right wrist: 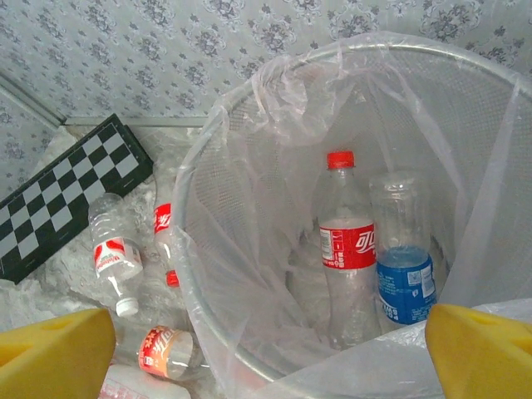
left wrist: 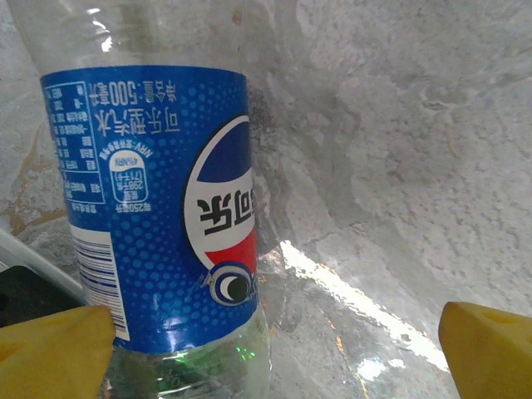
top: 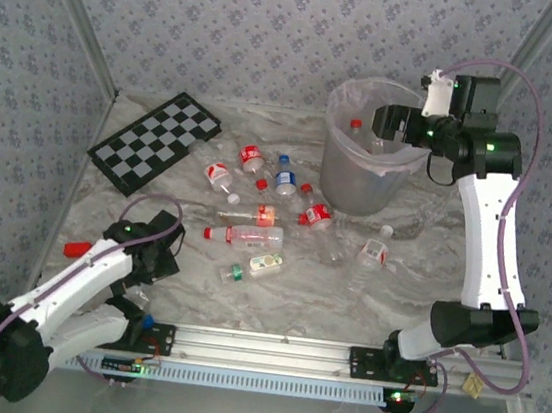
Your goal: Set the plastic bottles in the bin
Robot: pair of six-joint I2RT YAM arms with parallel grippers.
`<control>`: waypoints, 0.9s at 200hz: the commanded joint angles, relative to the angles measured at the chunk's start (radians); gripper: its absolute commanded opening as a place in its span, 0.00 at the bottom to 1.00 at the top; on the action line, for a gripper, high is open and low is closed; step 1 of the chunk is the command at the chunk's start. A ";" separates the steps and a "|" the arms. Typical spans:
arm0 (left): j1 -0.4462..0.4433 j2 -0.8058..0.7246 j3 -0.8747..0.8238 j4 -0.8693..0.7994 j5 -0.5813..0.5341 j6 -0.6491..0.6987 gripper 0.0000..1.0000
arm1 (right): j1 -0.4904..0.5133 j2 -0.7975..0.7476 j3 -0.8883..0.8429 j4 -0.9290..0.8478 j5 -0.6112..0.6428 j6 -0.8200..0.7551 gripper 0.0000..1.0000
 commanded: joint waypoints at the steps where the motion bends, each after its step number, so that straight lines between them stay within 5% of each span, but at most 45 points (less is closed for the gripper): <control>1: 0.010 0.020 -0.045 0.019 0.139 -0.055 1.00 | -0.012 -0.029 -0.022 0.038 -0.020 0.014 0.97; 68: -0.040 0.158 0.108 0.172 0.195 -0.051 1.00 | -0.021 -0.036 -0.065 0.077 -0.031 0.019 0.97; 119: -0.147 0.253 0.372 0.091 0.126 -0.039 1.00 | -0.032 -0.035 -0.078 0.094 -0.044 0.022 0.97; 180: -0.170 0.187 0.187 0.160 0.192 -0.140 1.00 | -0.056 -0.028 -0.093 0.105 -0.054 0.017 0.97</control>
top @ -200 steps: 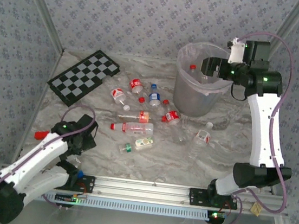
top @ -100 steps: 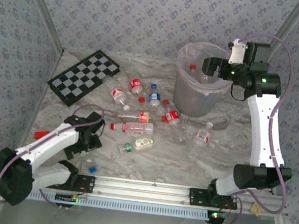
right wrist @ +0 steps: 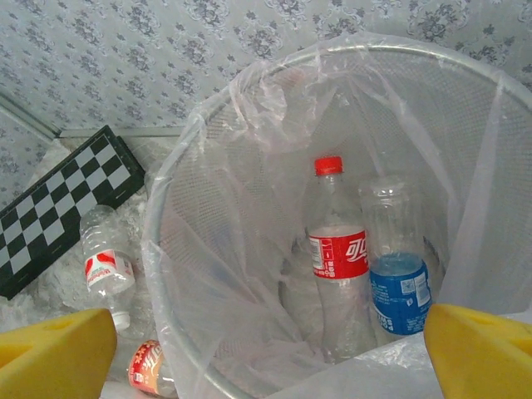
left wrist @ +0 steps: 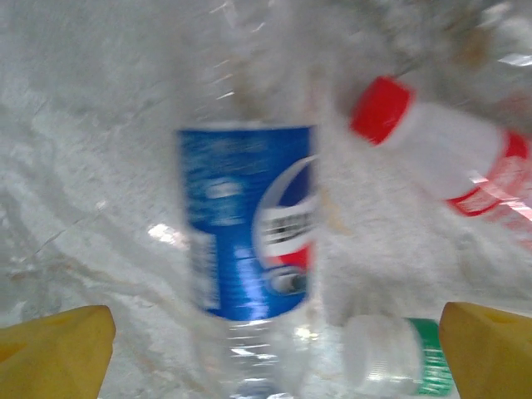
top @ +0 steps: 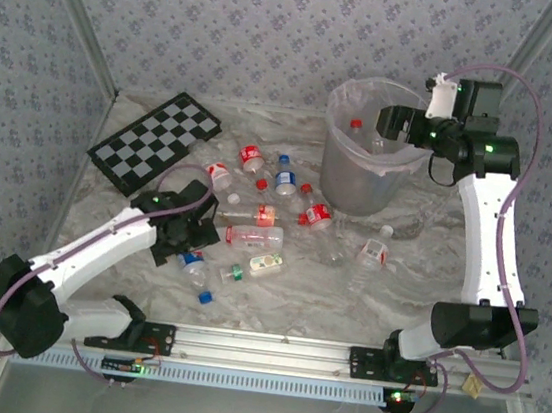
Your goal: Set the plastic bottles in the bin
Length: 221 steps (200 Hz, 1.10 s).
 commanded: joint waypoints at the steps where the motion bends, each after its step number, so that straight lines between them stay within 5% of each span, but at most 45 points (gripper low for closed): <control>1: -0.023 -0.045 -0.106 0.035 0.059 -0.082 1.00 | -0.012 -0.017 -0.013 0.021 -0.022 0.010 0.97; 74: -0.153 0.021 -0.265 0.340 0.167 -0.265 0.98 | -0.007 0.010 -0.008 0.017 -0.033 0.016 0.97; 137: -0.158 0.010 -0.245 0.281 0.127 -0.230 0.76 | 0.031 -0.037 -0.045 0.020 -0.037 0.035 0.97; 221: -0.105 -0.035 0.037 0.261 0.066 0.106 0.59 | 0.176 -0.209 -0.199 0.109 -0.254 0.082 0.97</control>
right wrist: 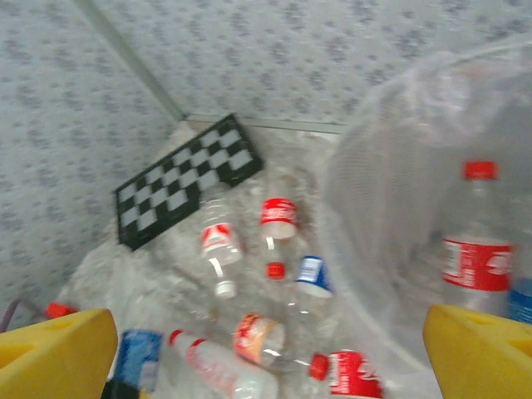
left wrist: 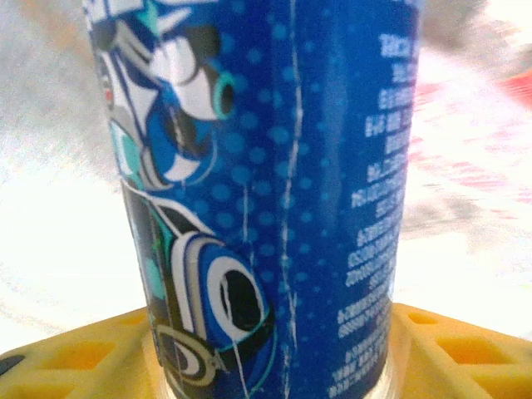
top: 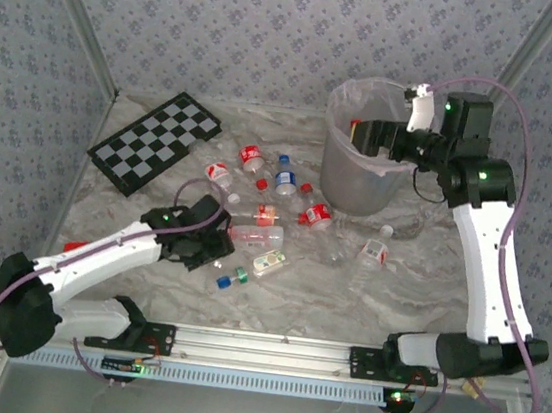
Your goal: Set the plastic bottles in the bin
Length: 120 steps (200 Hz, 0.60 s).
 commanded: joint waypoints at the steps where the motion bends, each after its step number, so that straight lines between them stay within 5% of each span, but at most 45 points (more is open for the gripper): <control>1: 0.025 -0.016 0.096 0.003 -0.030 0.159 0.59 | 0.039 -0.041 -0.060 0.019 -0.063 0.037 0.97; 24: 0.051 -0.040 0.126 0.139 -0.022 0.290 0.48 | 0.083 -0.038 -0.132 0.024 -0.065 0.068 0.94; 61: 0.078 -0.047 0.120 0.496 0.159 0.423 0.27 | 0.250 -0.021 -0.186 0.052 -0.018 0.100 0.89; 120: 0.072 0.034 0.138 0.733 0.506 0.504 0.23 | 0.321 0.050 -0.243 0.189 -0.069 0.182 0.69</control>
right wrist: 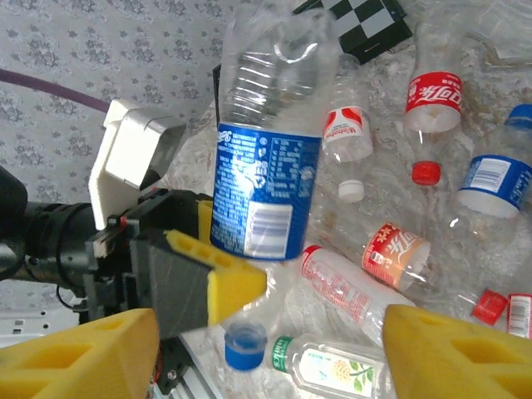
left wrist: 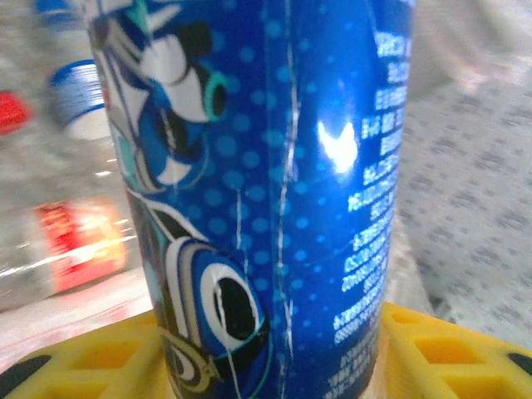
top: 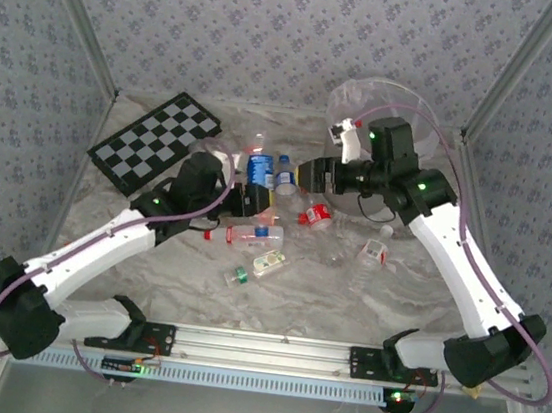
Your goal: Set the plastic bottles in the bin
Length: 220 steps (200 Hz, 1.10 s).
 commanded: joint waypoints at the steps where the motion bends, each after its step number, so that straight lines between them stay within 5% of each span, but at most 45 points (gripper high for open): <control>1: -0.004 0.023 0.023 0.171 0.178 0.053 0.23 | 0.010 0.038 -0.010 0.071 -0.034 0.042 0.69; 44: -0.043 0.058 0.058 0.184 0.189 0.086 0.25 | 0.014 0.104 -0.012 0.171 -0.063 0.095 0.85; 68: -0.050 0.071 0.073 0.186 0.181 0.091 0.26 | 0.024 0.129 -0.009 0.173 -0.065 0.104 0.86; 146: -0.054 0.093 0.106 0.183 0.169 0.106 0.32 | 0.014 0.111 -0.032 0.167 -0.019 0.113 0.50; 220: -0.054 0.071 0.115 0.077 0.076 0.137 0.84 | -0.059 0.100 0.112 0.081 0.034 0.037 0.39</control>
